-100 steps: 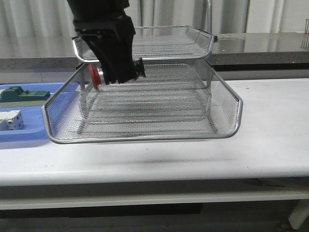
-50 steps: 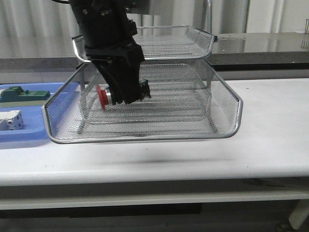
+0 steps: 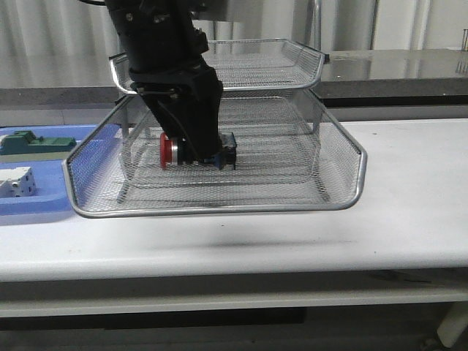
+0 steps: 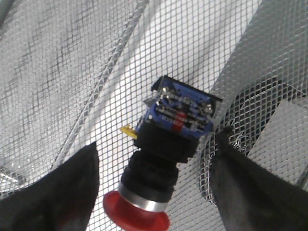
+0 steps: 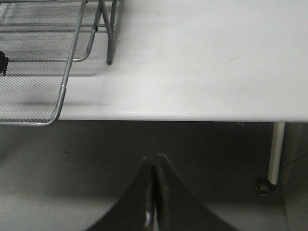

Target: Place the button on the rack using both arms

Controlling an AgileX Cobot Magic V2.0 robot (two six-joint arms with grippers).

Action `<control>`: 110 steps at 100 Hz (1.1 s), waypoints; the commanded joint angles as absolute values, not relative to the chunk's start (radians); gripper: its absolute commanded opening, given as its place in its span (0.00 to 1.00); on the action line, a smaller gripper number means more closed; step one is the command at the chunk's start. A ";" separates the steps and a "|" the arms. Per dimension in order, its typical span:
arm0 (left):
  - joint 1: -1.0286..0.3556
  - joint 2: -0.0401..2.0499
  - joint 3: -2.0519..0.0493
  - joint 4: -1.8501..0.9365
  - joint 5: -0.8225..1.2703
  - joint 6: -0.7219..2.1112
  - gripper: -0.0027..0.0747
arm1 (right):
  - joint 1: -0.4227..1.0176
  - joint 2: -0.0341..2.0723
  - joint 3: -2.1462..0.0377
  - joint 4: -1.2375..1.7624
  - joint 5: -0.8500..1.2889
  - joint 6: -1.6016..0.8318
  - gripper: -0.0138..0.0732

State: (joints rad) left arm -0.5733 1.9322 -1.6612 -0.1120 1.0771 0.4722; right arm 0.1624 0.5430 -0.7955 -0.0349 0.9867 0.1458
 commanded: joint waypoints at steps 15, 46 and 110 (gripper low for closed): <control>-0.580 1.849 -1.694 -0.167 1.086 0.449 0.66 | 0.158 0.547 -0.828 -0.051 0.928 0.144 0.08; -0.527 1.705 -1.700 -0.174 1.132 0.432 0.66 | 0.158 0.547 -0.828 -0.051 0.928 0.144 0.08; -0.095 1.218 -1.340 -0.243 0.848 0.380 0.66 | 0.158 0.547 -0.828 -0.051 0.928 0.144 0.08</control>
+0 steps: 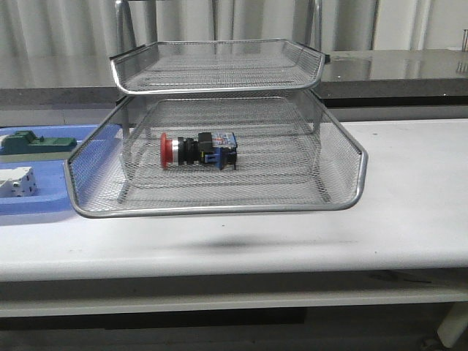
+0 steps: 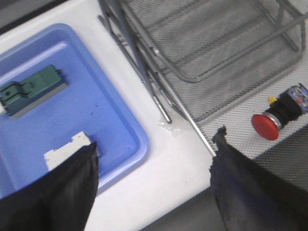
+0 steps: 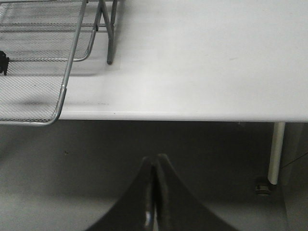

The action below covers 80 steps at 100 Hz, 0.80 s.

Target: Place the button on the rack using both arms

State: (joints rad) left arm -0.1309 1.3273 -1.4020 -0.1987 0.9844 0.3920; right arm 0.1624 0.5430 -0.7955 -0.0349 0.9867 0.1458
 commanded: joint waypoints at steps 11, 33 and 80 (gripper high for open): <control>-0.069 1.108 -1.204 -0.247 0.738 0.380 0.66 | 0.158 0.547 -0.828 -0.051 0.928 0.144 0.08; -0.069 0.903 -0.939 -0.249 0.490 0.380 0.66 | 0.158 0.547 -0.828 -0.051 0.928 0.144 0.08; -0.069 0.520 -0.487 -0.307 0.141 0.380 0.66 | 0.158 0.547 -0.828 -0.051 0.928 0.144 0.08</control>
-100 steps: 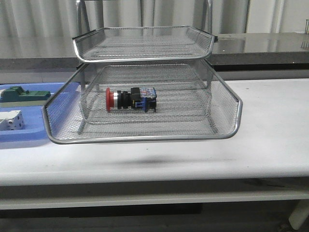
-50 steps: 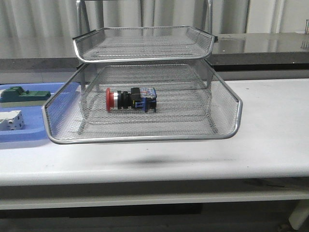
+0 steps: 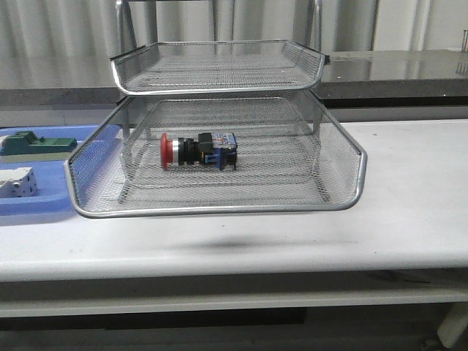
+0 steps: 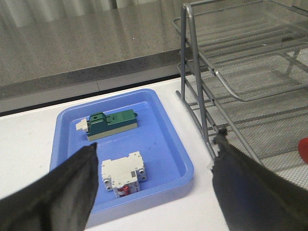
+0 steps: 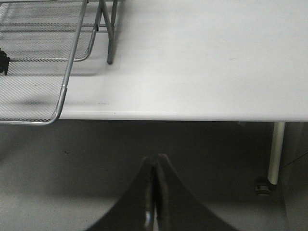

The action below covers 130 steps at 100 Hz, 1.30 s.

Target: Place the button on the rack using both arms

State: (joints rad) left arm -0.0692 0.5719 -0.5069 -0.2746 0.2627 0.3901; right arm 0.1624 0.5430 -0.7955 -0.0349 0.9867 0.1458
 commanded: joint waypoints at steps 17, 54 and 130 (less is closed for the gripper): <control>-0.069 0.414 -0.405 -0.316 0.076 0.380 0.66 | 0.158 0.547 -0.828 -0.051 0.928 0.144 0.08; -0.069 0.319 -0.362 -0.316 0.074 0.380 0.66 | 0.158 0.547 -0.828 -0.051 0.928 0.144 0.08; -0.069 0.319 -0.362 -0.316 0.074 0.380 0.01 | 0.158 0.547 -0.828 -0.051 0.928 0.144 0.08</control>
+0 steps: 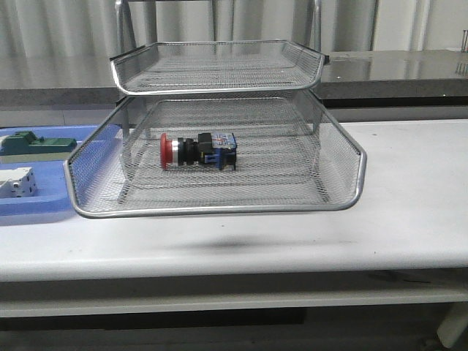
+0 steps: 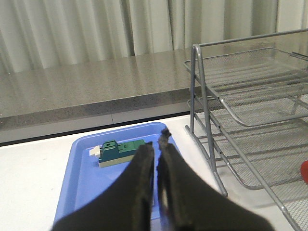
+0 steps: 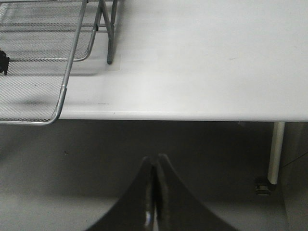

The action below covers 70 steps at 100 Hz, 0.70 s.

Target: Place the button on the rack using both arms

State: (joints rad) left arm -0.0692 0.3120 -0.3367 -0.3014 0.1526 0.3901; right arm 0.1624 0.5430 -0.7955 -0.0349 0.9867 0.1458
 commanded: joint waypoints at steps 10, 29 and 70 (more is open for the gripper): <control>-0.069 0.319 -0.362 -0.316 0.074 0.380 0.01 | 0.158 0.547 -0.828 -0.051 0.928 0.144 0.08; -0.069 0.319 -0.362 -0.316 0.074 0.380 0.01 | 0.158 0.547 -0.828 -0.013 0.926 0.144 0.08; -0.069 0.319 -0.362 -0.316 0.076 0.380 0.01 | 0.161 0.720 -0.828 0.211 0.896 0.119 0.08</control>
State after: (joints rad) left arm -0.0692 0.3120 -0.3367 -0.3014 0.1510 0.3901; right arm 0.1624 0.6490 -0.7955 0.1480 0.9674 0.1430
